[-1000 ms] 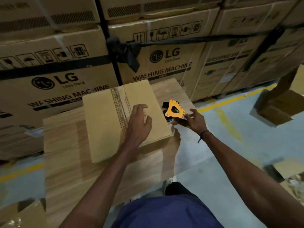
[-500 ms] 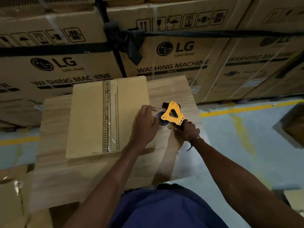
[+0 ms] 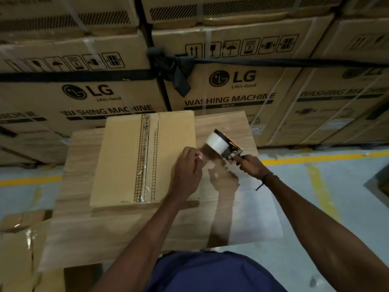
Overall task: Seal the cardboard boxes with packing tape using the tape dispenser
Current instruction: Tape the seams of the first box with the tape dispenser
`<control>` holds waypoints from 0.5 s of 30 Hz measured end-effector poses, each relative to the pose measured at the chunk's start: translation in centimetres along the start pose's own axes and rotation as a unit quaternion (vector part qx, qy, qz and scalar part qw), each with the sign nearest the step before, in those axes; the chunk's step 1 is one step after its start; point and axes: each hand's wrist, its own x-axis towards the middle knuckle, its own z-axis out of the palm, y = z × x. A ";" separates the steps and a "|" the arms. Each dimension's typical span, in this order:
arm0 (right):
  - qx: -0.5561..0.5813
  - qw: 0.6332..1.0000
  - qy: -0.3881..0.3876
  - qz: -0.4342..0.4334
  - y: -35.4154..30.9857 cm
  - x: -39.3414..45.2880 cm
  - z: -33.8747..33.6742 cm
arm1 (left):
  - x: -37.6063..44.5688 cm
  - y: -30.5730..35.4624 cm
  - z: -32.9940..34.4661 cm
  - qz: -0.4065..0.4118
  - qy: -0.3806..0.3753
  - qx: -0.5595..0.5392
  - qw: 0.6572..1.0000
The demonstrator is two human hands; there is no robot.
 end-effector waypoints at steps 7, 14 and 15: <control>0.211 0.964 -0.147 -0.062 -9.1 -3.4 -6.1 | 2.5 0.7 -2.3 -0.220 0.014 -0.224 0.949; 0.267 0.916 -0.248 -0.166 -18.6 -7.8 -3.6 | 6.3 -0.6 -10.6 -0.492 -0.193 -0.594 0.606; 0.260 0.913 -0.257 -0.179 -19.8 -8.1 -2.7 | 6.4 -1.0 -11.8 -0.489 -0.189 -0.624 0.579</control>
